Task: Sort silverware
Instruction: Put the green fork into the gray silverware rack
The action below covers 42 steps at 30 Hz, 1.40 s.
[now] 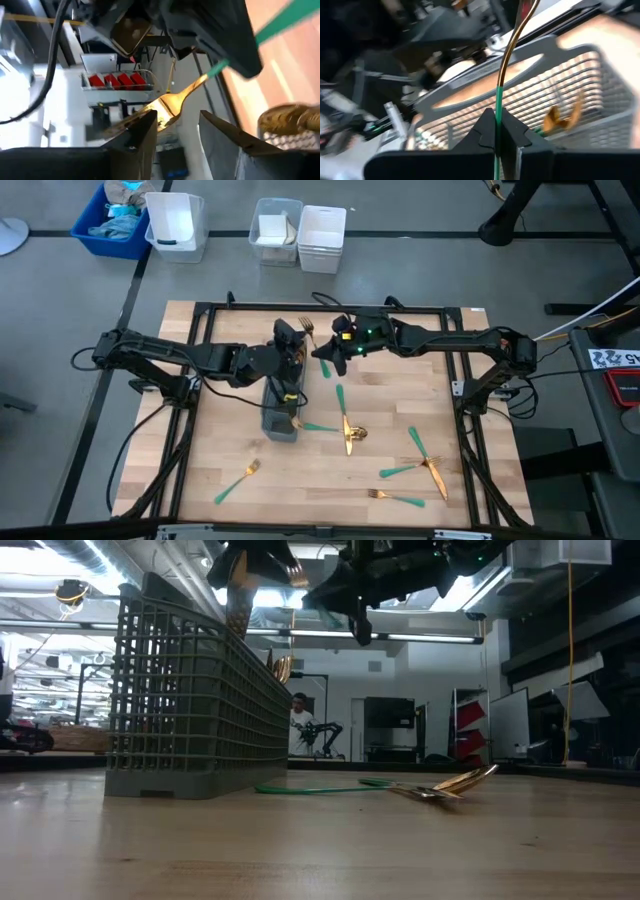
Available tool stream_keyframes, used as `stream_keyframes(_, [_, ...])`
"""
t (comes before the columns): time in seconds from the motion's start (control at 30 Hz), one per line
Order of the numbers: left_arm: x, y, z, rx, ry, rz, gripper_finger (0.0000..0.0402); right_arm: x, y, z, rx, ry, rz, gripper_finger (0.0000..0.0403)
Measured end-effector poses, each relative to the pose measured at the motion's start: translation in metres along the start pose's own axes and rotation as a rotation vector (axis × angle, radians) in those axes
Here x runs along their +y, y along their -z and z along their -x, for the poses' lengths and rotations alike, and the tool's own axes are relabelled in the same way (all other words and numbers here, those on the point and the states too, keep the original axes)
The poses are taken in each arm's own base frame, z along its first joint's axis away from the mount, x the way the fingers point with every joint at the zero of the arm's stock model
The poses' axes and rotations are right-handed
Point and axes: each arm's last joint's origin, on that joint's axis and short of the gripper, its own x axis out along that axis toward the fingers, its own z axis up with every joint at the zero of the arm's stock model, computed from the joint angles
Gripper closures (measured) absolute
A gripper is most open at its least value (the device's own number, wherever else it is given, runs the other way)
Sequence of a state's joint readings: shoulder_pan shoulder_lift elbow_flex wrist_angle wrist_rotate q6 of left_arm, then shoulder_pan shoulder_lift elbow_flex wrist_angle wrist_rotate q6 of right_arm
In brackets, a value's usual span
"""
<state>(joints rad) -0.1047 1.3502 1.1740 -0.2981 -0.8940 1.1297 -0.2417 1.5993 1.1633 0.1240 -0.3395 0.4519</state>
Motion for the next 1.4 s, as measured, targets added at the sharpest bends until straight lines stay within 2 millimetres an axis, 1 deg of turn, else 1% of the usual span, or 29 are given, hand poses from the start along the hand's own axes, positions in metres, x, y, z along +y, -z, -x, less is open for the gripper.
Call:
stream_keyframes(0.23, [-0.001,0.001,0.000,0.005,0.006,0.315,0.0266,-0.004,-0.002,0.000,-0.058,0.144,0.119,0.0398])
stream_keyframes(0.4, [-0.004,0.003,-0.001,0.025,0.022,0.587,0.0266,-0.006,-0.002,0.001,-0.067,0.190,0.201,0.0398])
stream_keyframes(0.5, [-0.007,0.005,-0.001,0.051,0.040,0.729,0.0266,-0.006,-0.003,0.001,-0.073,0.226,0.259,0.0398])
stream_keyframes(0.6, [-0.009,0.011,-0.005,0.093,0.045,0.850,0.0266,-0.007,-0.003,0.001,-0.069,0.243,0.325,0.0398])
stream_keyframes(0.73, [-0.005,0.021,-0.016,0.128,0.041,1.019,0.0266,-0.006,-0.002,0.000,-0.059,0.222,0.358,0.0398])
stream_keyframes(0.87, [0.000,0.035,-0.025,0.120,0.116,1.076,0.0266,-0.003,-0.001,0.000,-0.050,0.198,0.360,0.0398])
stream_keyframes(0.97, [0.007,0.052,-0.021,0.117,0.175,1.102,0.0267,-0.003,0.000,0.000,-0.038,0.168,0.360,0.0398])
stream_keyframes(1.1, [0.019,0.083,-0.009,0.149,0.171,1.190,0.0267,-0.003,-0.001,0.000,-0.036,0.163,0.385,0.0398])
stream_keyframes(1.17, [0.020,0.096,-0.005,0.109,0.182,1.264,0.0271,-0.003,-0.001,0.000,-0.034,0.163,0.405,0.0398])
stream_keyframes(1.2, [0.019,0.101,-0.005,0.060,0.206,1.298,0.0273,-0.002,-0.001,0.000,-0.035,0.163,0.410,0.0398])
stream_keyframes(1.33, [0.006,0.107,-0.008,-0.264,0.364,1.371,0.0285,-0.002,-0.002,0.000,-0.053,0.157,0.417,0.0397])
stream_keyframes(1.4, [-0.001,0.106,-0.010,-0.418,0.376,1.355,0.0291,-0.001,-0.003,0.000,-0.057,0.145,0.419,0.0394])
